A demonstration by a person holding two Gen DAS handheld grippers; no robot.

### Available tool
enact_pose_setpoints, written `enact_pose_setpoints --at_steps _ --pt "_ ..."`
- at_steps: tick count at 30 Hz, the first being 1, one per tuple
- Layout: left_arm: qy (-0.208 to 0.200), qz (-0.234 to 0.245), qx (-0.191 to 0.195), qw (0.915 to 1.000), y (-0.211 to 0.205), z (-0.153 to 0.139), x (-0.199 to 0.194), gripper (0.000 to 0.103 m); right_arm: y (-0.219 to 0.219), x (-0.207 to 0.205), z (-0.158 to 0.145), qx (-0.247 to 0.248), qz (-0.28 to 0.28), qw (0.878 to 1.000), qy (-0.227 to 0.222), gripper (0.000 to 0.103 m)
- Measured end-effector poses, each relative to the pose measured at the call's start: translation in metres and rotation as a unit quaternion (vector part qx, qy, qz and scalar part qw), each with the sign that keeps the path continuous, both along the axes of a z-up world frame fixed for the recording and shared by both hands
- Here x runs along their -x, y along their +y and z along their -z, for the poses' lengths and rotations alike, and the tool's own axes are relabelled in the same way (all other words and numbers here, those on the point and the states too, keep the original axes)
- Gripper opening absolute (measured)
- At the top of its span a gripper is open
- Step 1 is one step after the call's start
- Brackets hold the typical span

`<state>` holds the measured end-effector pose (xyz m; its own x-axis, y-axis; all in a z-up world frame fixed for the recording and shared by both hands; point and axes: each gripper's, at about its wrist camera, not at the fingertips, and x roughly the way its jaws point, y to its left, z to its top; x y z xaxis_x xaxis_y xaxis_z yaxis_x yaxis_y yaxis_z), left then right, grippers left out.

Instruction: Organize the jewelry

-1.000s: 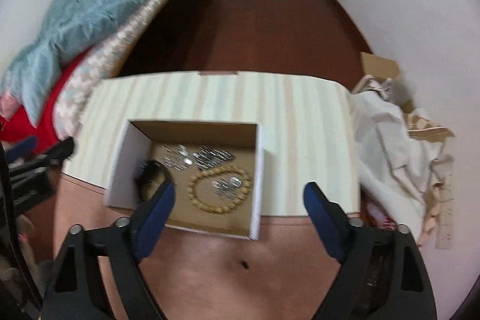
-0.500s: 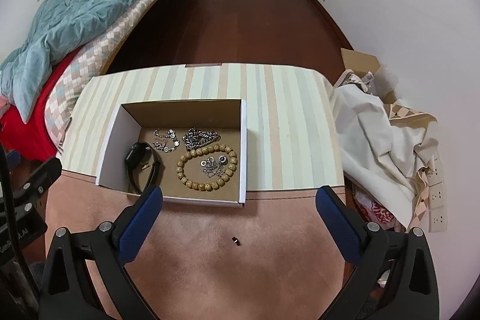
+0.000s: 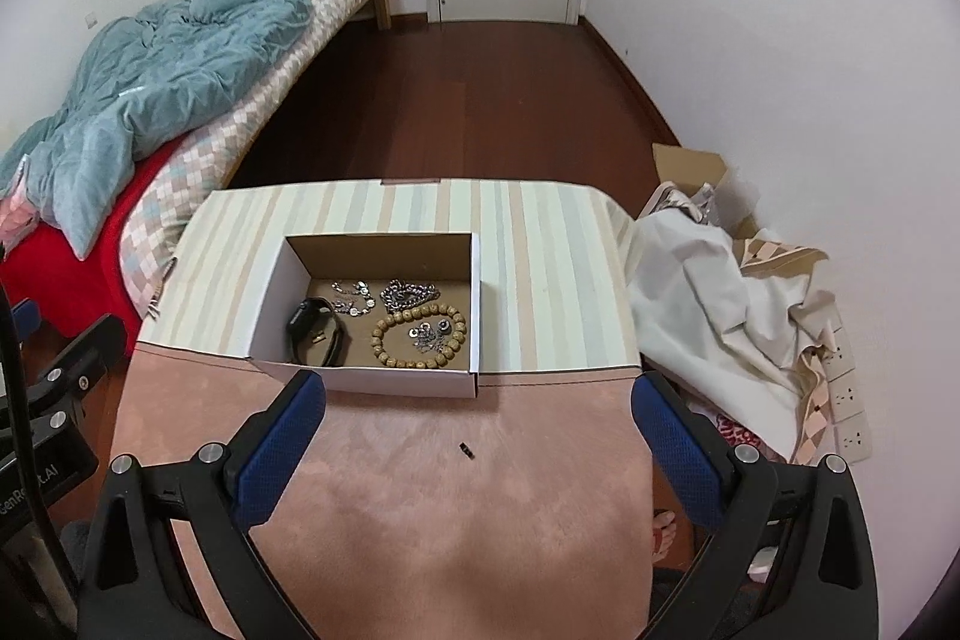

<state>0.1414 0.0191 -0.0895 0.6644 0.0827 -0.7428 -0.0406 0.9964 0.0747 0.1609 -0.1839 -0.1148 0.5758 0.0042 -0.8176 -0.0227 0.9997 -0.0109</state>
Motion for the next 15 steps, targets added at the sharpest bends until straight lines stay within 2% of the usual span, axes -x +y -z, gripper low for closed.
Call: enact_pose_setpoints --at_steps 9,15 --pt "-0.03 0.011 0.006 0.9995 -0.003 -0.033 0.041 0.101 0.002 0.048 -0.046 0.002 -0.001 0.999 -0.046 0.103" --pt "-0.043 0.011 0.011 0.9989 -0.004 -0.046 0.065 0.101 0.003 0.074 -0.064 0.0 -0.001 0.998 -0.064 0.103"
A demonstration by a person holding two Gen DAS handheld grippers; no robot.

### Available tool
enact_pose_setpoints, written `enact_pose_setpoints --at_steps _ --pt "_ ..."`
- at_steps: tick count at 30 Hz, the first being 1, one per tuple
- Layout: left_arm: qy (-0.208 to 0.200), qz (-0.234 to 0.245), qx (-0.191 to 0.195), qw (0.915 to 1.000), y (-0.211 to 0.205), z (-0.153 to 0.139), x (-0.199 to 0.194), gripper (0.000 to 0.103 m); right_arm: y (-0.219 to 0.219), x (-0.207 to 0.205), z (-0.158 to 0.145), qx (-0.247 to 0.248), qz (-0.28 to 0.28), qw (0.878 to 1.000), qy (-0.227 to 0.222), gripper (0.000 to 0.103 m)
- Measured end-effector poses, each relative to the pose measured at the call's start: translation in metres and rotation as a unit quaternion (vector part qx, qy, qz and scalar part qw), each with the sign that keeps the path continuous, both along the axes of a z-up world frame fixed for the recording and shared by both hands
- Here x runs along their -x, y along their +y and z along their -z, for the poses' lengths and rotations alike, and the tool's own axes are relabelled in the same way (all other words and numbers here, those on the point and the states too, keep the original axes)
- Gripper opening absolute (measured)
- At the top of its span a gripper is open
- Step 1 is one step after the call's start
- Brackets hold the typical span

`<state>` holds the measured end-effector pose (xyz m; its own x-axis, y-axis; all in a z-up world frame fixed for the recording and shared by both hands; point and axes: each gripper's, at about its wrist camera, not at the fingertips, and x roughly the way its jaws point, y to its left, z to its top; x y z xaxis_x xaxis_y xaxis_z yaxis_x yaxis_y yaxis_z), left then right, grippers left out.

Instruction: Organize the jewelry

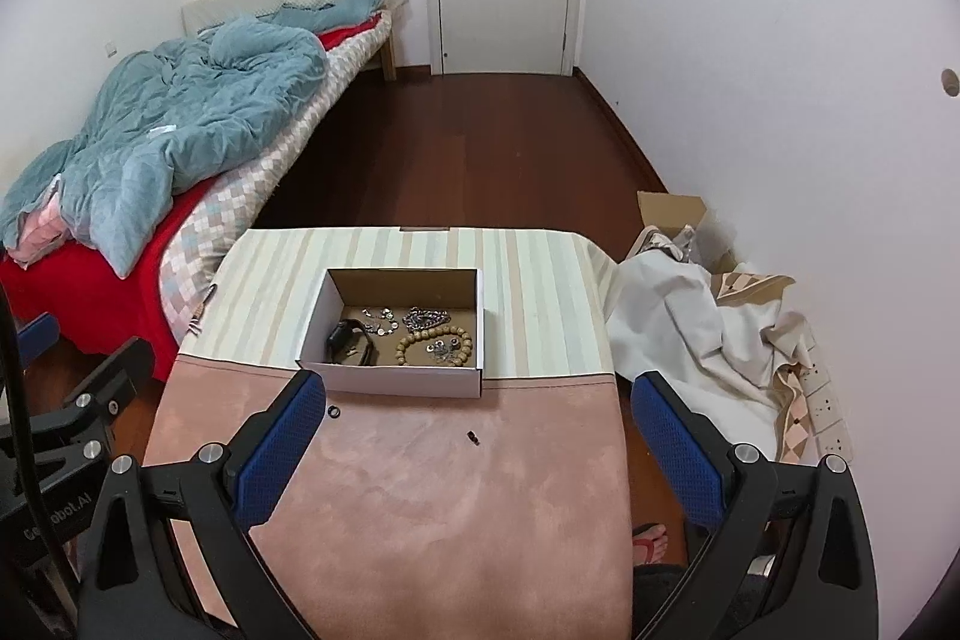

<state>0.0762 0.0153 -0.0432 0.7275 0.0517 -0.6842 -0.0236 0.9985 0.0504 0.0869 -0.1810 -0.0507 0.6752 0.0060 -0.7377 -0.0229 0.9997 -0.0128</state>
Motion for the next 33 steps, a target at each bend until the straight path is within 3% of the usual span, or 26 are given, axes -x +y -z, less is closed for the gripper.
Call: enact_pose_setpoints --at_steps 4,8,14,16,18,24,31,33 --pt "-0.002 -0.005 -0.001 1.0 0.0 -0.001 0.009 0.101 0.0 0.014 -0.006 -0.001 0.001 1.0 -0.008 0.103" --pt "-0.003 -0.039 -0.015 0.9991 0.003 0.007 0.012 0.101 -0.004 0.018 -0.004 -0.016 -0.002 1.0 -0.009 0.103" --pt "0.018 -0.074 -0.032 0.9966 0.012 0.055 0.001 0.101 -0.021 0.01 0.051 -0.026 0.022 0.999 0.018 0.103" --pt "0.035 -0.086 -0.045 0.9947 0.014 0.078 -0.005 0.101 -0.025 0.001 0.085 -0.043 0.014 0.998 0.044 0.092" --pt "0.06 -0.09 -0.047 0.993 0.016 0.105 -0.015 0.101 -0.028 -0.008 0.115 -0.062 0.008 0.996 0.067 0.055" --pt "0.129 -0.103 -0.06 0.9846 0.018 0.17 -0.043 0.101 -0.026 -0.034 0.185 -0.115 -0.013 0.99 0.077 0.051" --pt "0.171 -0.105 -0.068 0.9774 0.021 0.207 -0.063 0.101 -0.01 -0.071 0.234 -0.079 -0.014 0.992 0.102 0.04" --pt "0.175 -0.102 -0.068 0.977 0.021 0.211 -0.067 0.101 -0.008 -0.076 0.244 -0.067 -0.017 0.992 0.108 0.029"
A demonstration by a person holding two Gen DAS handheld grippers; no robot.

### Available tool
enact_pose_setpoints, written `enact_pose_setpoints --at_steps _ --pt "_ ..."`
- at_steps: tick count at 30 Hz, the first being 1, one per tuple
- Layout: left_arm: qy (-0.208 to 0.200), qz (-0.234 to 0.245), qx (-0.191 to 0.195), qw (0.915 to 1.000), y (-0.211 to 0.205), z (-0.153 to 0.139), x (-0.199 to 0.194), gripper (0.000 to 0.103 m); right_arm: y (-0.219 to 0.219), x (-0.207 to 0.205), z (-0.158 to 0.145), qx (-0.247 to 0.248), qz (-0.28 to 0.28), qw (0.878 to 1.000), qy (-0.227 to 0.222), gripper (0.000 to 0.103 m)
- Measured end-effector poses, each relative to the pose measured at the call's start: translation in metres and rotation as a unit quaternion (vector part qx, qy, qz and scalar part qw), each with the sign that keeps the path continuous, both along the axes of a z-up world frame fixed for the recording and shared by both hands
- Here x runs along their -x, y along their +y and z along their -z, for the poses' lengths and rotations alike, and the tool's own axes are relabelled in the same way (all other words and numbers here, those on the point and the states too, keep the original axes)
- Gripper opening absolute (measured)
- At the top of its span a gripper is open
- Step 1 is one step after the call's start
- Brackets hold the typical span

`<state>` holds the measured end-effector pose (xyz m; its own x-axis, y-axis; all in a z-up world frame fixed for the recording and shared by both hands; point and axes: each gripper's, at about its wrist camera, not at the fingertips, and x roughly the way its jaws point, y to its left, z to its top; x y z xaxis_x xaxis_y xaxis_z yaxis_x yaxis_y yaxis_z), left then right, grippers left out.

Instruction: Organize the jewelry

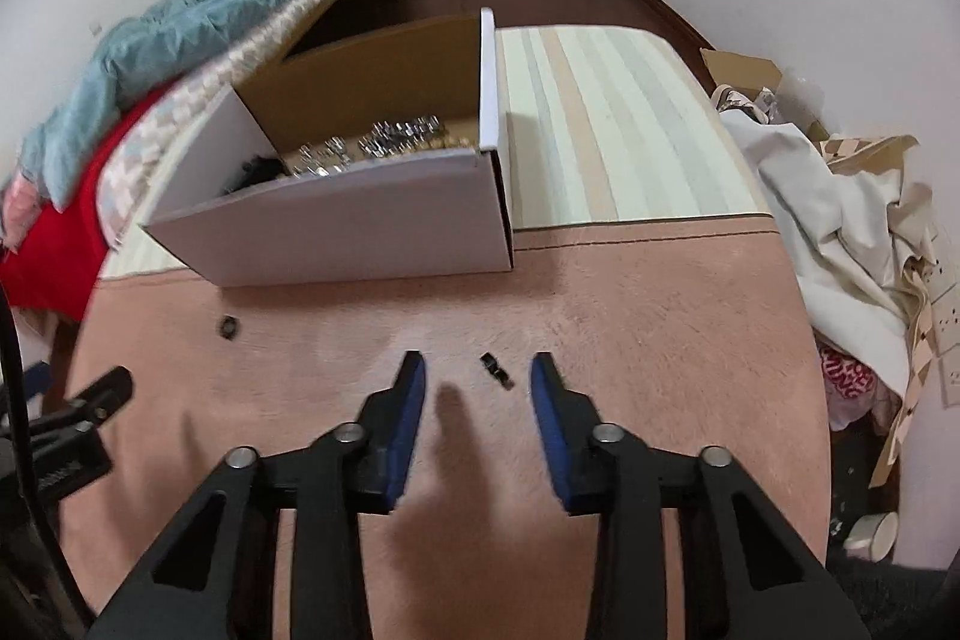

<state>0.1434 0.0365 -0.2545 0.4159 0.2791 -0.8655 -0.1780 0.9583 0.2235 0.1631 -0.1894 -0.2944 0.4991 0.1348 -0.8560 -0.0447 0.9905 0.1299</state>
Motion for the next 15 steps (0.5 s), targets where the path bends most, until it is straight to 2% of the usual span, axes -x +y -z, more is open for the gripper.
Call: enact_pose_setpoints --at_steps 2,3,4,11,15 --pt "0.004 0.006 -0.003 1.0 -0.002 0.004 -0.004 0.101 -0.001 0.0 0.005 0.006 -0.005 1.0 -0.007 0.018" --pt "0.005 0.009 -0.004 0.9999 -0.003 0.005 -0.006 0.101 0.0 -0.001 0.007 0.007 -0.012 1.0 -0.007 0.008" --pt "0.005 0.012 -0.003 0.9999 -0.005 0.006 -0.007 0.101 0.0 0.0 0.007 0.012 -0.015 1.0 -0.013 0.006" --pt "0.009 0.02 0.01 0.9997 -0.008 0.009 -0.018 0.101 -0.01 0.006 -0.005 -0.02 -0.017 0.999 -0.035 0.004" --pt "0.016 0.017 0.045 0.9987 -0.005 0.014 -0.025 0.101 -0.021 0.011 -0.02 -0.044 -0.006 0.998 -0.044 0.004"
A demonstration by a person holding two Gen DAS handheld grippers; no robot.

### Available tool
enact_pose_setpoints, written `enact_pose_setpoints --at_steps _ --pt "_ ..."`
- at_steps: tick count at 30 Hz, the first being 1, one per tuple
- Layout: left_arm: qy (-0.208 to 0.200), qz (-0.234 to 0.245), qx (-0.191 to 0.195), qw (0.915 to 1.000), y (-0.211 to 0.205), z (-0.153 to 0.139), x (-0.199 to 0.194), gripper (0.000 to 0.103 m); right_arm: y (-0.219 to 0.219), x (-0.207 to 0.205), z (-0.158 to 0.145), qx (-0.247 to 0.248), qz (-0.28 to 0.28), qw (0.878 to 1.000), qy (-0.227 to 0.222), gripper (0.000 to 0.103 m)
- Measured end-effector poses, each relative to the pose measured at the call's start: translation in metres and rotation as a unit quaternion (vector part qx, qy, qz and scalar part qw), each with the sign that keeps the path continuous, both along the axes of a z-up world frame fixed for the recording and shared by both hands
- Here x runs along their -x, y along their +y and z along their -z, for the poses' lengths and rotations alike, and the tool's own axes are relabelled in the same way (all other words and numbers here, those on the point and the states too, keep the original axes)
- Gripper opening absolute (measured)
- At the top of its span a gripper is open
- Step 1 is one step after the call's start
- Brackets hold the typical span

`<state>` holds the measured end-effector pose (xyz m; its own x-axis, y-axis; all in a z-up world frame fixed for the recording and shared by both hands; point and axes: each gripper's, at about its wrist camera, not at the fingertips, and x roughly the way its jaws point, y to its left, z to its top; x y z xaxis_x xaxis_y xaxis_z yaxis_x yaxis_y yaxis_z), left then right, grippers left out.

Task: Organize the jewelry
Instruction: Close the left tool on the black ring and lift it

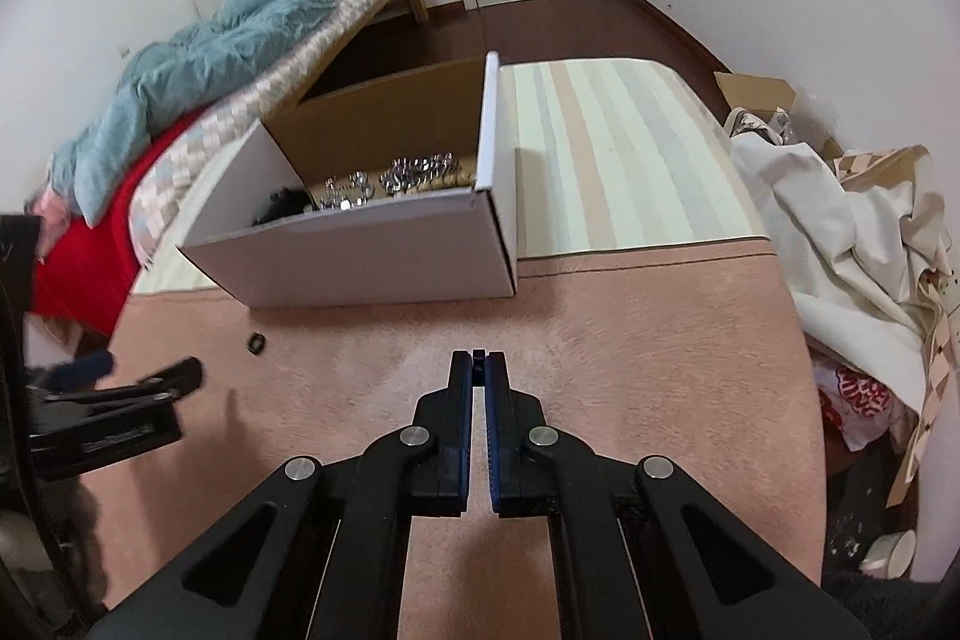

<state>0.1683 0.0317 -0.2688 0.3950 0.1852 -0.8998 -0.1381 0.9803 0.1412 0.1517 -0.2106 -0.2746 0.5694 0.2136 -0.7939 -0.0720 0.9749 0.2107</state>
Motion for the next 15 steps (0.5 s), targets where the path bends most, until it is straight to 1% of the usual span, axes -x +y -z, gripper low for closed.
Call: enact_pose_setpoints --at_steps 2,4,6,10,11,12,13,14,15 --pt "0.005 0.001 0.027 0.9996 0.0 0.004 -0.006 0.101 -0.002 0.001 -0.004 -0.007 0.004 1.0 0.001 0.004" --pt "0.006 0.01 0.044 0.9989 -0.005 0.006 -0.01 0.1 -0.004 0.001 -0.006 -0.007 0.009 1.0 0.0 0.004" --pt "0.005 0.021 0.046 0.9987 -0.012 0.007 -0.015 0.093 -0.006 0.001 -0.005 -0.006 0.015 1.0 0.0 0.004" --pt "0.01 0.048 0.041 0.998 -0.03 0.01 -0.025 0.07 -0.011 0.0 0.0 -0.004 0.024 1.0 0.007 0.004" --pt "0.011 0.055 0.041 0.9976 -0.034 0.011 -0.026 0.058 -0.011 0.001 0.001 -0.004 0.025 1.0 0.007 0.004" --pt "0.013 0.06 0.041 0.9972 -0.037 0.012 -0.027 0.051 -0.012 0.0 0.001 -0.001 0.028 1.0 0.008 0.004" --pt "0.015 0.067 0.045 0.9966 -0.04 0.013 -0.027 0.039 -0.013 -0.001 0.001 -0.001 0.03 1.0 0.007 0.004" --pt "0.01 0.072 0.048 0.9962 -0.043 0.012 -0.026 0.028 -0.014 -0.001 0.0 -0.001 0.031 0.999 0.007 0.004" --pt "0.009 0.08 0.051 0.9955 -0.046 0.012 -0.026 0.023 -0.014 -0.002 -0.001 0.001 0.033 0.999 0.006 0.004"
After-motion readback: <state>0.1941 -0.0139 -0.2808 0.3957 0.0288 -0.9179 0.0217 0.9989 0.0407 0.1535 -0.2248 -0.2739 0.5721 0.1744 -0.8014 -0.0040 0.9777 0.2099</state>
